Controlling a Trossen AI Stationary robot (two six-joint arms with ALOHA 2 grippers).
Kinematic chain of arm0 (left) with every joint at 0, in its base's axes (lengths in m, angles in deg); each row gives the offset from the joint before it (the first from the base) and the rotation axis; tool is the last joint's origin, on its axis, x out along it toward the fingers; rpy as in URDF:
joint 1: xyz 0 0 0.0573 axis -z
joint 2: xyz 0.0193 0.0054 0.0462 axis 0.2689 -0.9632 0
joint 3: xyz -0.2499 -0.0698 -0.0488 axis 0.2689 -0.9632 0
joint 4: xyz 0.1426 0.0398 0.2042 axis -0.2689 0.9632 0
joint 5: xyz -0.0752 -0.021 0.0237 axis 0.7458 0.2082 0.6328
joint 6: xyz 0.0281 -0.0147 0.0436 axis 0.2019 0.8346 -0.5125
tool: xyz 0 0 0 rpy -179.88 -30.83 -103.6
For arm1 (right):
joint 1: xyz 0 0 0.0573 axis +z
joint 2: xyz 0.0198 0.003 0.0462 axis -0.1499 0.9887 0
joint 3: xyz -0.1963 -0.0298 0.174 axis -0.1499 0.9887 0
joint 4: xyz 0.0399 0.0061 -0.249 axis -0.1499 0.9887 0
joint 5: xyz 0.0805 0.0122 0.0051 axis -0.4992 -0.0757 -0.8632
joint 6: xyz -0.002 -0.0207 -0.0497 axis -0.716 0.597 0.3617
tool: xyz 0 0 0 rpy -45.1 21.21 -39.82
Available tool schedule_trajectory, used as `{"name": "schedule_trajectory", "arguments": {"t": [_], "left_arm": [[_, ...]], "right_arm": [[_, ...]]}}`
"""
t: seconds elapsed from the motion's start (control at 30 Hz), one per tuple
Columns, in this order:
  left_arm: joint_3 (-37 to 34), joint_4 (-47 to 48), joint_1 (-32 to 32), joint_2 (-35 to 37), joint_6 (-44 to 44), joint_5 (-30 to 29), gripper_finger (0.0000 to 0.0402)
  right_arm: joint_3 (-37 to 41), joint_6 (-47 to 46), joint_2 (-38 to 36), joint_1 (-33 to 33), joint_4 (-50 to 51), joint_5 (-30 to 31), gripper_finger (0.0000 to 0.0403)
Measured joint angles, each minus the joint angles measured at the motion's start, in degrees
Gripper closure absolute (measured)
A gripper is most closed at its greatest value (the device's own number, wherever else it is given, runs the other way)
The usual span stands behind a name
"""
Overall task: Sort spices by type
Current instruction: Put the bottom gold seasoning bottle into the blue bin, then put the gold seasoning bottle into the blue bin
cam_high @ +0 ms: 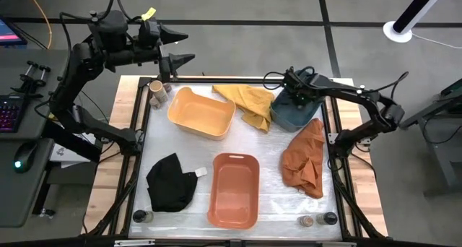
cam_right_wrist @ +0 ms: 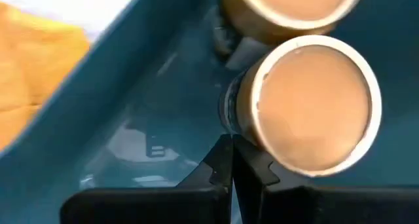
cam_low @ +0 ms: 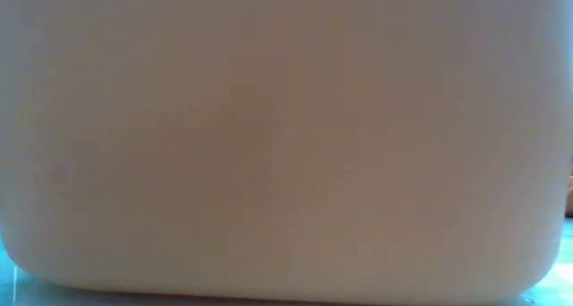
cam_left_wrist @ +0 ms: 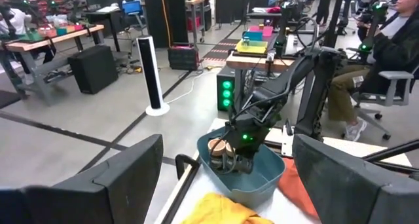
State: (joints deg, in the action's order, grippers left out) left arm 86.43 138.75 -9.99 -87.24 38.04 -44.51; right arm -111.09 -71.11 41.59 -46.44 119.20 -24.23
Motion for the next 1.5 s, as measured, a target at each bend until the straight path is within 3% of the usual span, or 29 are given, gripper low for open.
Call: {"name": "schedule_trajectory", "arguments": {"t": [0.6,0.73,0.87,0.93,1.0,1.1,1.17,1.33,1.5], "left_arm": [[-0.02,-0.02,0.00,0.00,-0.11,-0.24,0.0078],[-0.02,0.98,0.00,0.00,-0.11,-0.24,0.0078],[-0.02,8.55,0.02,-0.02,-0.35,-0.49,0.0078],[-0.02,14.05,0.04,-0.56,1.83,-4.25,0.0078],[-0.02,19.32,-0.08,-1.82,5.59,-11.89,0.0078],[-0.02,27.75,-3.81,-5.62,7.58,-24.78,0.0078],[-0.02,31.70,-8.29,-9.39,8.26,-28.88,0.0078],[-0.11,36.41,-20.77,-20.52,12.51,-25.93,0.0078],[-0.09,36.35,-28.48,-29.82,15.09,-25.19,0.0078]], "right_arm": [[0.01,4.47,-1.05,-6.11,2.26,7.46,0.0403],[0.01,5.39,-4.57,-6.09,1.21,6.43,0.0403],[0.00,5.72,-11.12,-5.58,0.56,6.14,0.0403],[0.00,5.77,-14.72,-5.56,-0.33,5.16,0.0403],[0.00,5.77,-18.04,-5.60,-1.47,3.39,0.0403],[0.00,5.80,-21.65,-5.97,-3.83,1.26,0.0403],[-0.02,5.79,-22.96,-6.09,-5.52,-0.68,0.0403],[-0.02,7.20,-23.17,-5.92,-8.54,-7.15,0.0403],[-0.02,7.76,-22.80,-3.93,-9.42,-9.57,0.0403]]}}
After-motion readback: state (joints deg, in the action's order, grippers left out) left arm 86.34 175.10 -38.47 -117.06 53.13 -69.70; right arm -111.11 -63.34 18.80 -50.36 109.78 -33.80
